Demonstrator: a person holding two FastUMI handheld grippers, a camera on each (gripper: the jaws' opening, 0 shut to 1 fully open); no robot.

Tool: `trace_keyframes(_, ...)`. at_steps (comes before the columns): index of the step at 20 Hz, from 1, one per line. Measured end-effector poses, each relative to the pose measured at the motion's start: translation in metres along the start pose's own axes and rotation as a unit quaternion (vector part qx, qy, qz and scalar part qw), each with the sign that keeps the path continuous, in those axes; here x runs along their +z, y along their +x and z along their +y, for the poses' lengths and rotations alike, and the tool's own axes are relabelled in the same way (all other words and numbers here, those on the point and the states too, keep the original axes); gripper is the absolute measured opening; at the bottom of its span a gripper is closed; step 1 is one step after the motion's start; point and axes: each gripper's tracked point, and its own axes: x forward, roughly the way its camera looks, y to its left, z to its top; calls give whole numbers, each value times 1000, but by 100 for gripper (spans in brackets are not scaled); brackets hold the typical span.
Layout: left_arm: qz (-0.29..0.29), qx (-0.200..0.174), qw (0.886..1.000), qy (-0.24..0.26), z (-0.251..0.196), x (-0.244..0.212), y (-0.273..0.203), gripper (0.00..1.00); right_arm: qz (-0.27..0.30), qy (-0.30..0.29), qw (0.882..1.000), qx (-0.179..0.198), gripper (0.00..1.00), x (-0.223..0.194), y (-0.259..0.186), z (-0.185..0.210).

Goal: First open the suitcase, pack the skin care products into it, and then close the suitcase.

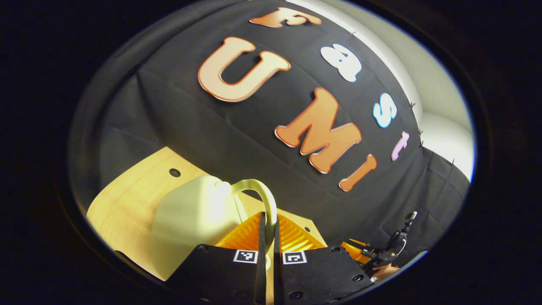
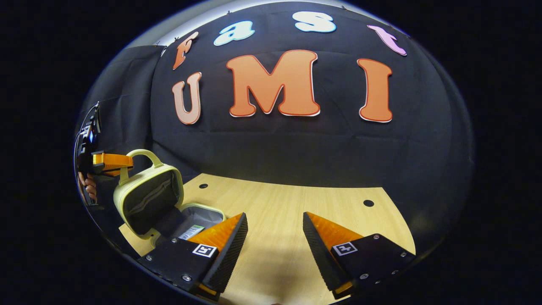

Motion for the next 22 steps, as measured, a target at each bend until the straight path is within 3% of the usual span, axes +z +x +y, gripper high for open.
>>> trace_keyframes(5,71,0,995,65,-32,-61,45,7,-1,4,1000,-3,84,-5,-4,-20)
trace_keyframes(10,137,20,980,142,-45,-112,69,7,-1,4,1000,-8,84,-11,-9,-37)
trace_keyframes(17,215,41,939,266,-38,-168,83,7,-5,13,1000,-13,84,-14,-16,-51)
trace_keyframes(20,247,53,914,317,-21,-177,84,7,-7,11,1000,-14,84,-16,-21,-55)
trace_keyframes(22,254,65,906,331,-20,-184,79,7,-7,11,1000,-13,84,-14,-27,-64)
